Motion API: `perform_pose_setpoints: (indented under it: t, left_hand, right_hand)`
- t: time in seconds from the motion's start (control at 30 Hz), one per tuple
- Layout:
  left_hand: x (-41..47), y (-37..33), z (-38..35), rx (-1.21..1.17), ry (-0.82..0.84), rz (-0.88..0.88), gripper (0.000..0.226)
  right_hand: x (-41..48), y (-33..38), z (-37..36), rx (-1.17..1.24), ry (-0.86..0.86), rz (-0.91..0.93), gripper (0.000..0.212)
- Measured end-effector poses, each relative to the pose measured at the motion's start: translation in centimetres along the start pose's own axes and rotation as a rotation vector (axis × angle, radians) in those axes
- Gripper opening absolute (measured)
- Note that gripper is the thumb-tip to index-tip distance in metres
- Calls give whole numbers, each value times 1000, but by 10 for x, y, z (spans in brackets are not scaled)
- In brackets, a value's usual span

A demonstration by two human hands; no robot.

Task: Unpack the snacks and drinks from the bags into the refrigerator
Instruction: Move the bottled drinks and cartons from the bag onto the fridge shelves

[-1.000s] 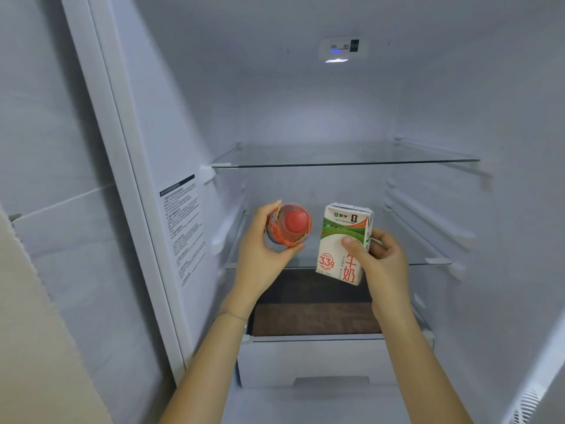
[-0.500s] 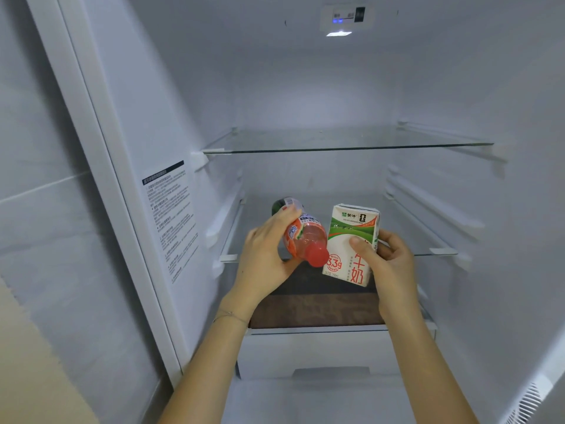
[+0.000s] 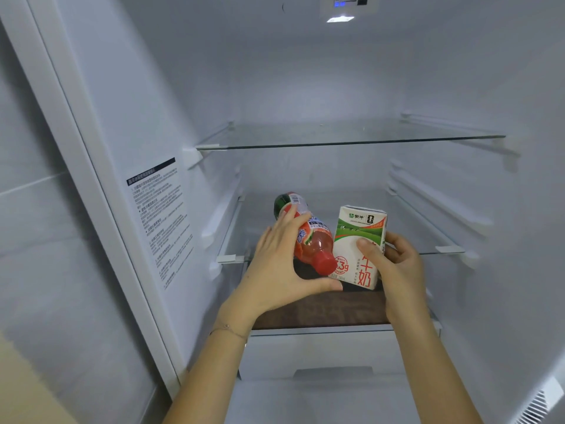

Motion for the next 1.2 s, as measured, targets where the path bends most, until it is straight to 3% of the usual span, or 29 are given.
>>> perform_pose_setpoints:
  t: [0.23, 0.4, 0.63, 1.2]
  left_hand:
    - [2, -7, 12, -32, -131, -8, 86]
    - [15, 10, 12, 183, -132, 5, 62]
    - [41, 48, 25, 176, -208, 174, 68]
    - [59, 83, 41, 179, -407, 316, 51]
  right_hand:
    - [3, 10, 1, 4, 12, 35, 24]
    - [6, 18, -2, 16, 19, 45, 25]
    - [14, 30, -16, 8, 60, 111, 26]
    - [49, 19, -31, -179, 104, 174, 29]
Point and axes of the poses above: each hand's wrist, its own x-axis towards the middle knuckle, its own z-axis out of the back of the hand, y = z × x, the point moved 10 cm from there along x, towards the middle knuckle, and after that the axes turned 11 degrees about -y, right-handed, at the moved point
